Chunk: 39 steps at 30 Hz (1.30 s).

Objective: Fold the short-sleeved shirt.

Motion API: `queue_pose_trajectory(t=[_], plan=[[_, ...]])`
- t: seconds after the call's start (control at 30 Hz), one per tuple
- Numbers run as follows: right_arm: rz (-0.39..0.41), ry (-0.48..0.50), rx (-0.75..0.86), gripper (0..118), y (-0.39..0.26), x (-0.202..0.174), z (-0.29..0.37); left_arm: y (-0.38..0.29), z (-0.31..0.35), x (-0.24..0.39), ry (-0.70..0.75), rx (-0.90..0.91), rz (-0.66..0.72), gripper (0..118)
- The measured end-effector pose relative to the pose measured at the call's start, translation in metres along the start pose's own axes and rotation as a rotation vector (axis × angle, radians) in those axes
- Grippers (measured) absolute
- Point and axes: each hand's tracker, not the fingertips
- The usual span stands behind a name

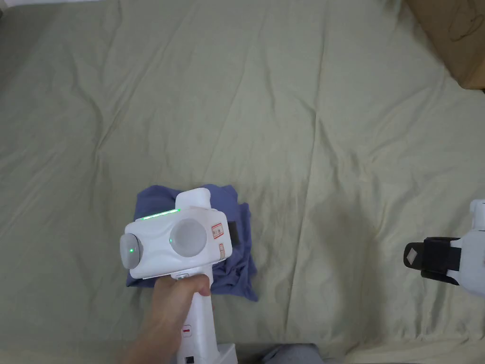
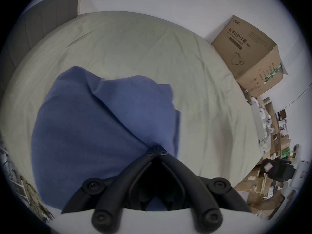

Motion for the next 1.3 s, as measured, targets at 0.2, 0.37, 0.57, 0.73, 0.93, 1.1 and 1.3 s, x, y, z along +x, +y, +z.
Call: queue_pose_trajectory(t=[0.2, 0.37, 0.57, 0.73, 0.93, 1.1, 1.3], plan=[[0.023, -0.008, -0.002, 5, 0.007, -0.015, -0.005, -0.009, -0.007, 0.016, -0.258, -0.151, 0.058, 0], [0.054, 0.014, 0.012, 5, 0.014, -0.035, 0.000, -0.014, 0.011, 0.012, -0.425, -0.175, 0.052, 0], [0.137, 0.154, 0.023, 5, 0.039, -0.086, -0.014, 0.029, 0.090, -0.057, -0.533, 0.026, -0.004, 0], [0.156, 0.373, -0.084, 5, 0.051, -0.148, -0.070, 0.068, 0.108, -0.118, -0.382, 0.105, 0.054, 0], [0.086, 0.539, -0.298, 5, 0.037, -0.185, -0.152, 0.085, 0.087, -0.158, -0.324, 0.054, 0.184, 0], [0.185, 0.251, -0.363, 5, 0.019, -0.167, -0.206, 0.080, 0.073, -0.176, -0.306, 0.016, 0.221, 0], [0.017, 0.379, -0.380, 5, 0.020, -0.148, -0.208, 0.081, 0.061, -0.209, -0.366, -0.018, 0.277, 114]])
